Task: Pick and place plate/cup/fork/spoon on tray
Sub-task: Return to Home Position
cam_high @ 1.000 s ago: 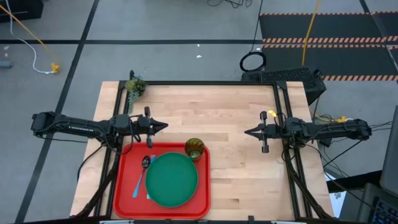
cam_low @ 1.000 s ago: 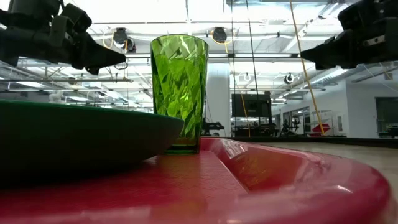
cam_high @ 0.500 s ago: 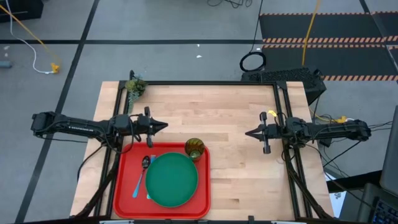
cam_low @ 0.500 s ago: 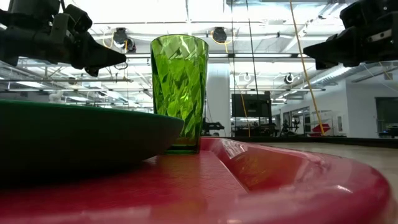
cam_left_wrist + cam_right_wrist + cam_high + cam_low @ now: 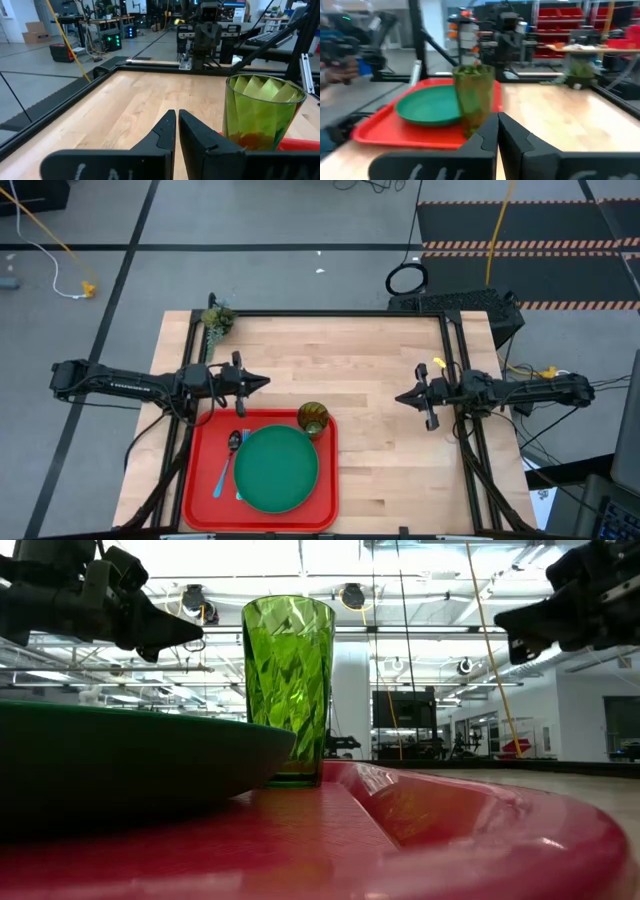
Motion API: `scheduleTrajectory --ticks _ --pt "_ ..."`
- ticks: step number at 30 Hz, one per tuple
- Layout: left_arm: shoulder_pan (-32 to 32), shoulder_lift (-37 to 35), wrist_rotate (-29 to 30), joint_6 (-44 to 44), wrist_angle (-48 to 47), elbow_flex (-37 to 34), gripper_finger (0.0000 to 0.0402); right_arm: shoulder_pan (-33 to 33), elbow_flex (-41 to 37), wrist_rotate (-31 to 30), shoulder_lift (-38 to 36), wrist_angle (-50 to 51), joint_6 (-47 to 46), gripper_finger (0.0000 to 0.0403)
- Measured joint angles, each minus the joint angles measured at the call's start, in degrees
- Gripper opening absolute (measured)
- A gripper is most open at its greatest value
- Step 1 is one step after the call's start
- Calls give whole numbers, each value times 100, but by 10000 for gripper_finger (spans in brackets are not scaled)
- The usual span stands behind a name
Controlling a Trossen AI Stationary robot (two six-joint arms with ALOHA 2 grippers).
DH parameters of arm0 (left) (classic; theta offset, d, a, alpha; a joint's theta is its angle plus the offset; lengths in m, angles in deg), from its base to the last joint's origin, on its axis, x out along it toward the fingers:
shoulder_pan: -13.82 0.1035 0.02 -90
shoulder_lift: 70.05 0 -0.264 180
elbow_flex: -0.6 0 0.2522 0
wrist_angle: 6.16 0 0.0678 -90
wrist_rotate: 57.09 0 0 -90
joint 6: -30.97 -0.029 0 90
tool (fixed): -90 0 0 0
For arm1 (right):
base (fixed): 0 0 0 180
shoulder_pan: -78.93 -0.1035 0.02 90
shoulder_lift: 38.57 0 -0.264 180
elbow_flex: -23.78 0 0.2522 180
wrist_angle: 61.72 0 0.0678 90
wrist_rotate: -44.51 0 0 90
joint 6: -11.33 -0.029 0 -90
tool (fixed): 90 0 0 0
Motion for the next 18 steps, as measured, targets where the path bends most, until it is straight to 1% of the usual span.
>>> scheduleTrajectory --ticks 2,5,11,18 --pt "0 0 0 -10 -33 0 26 -4 41 123 -53 -5 -25 0" --pt "-7 0 0 -13 14 0 26 -4 49 132 -175 -40 51 0" --pt "-28 -2 -50 28 511 2 26 -2 44 125 -641 45 243 0" --pt "-139 0 -74 2 473 2 26 -2 38 125 -1415 795 174 0"
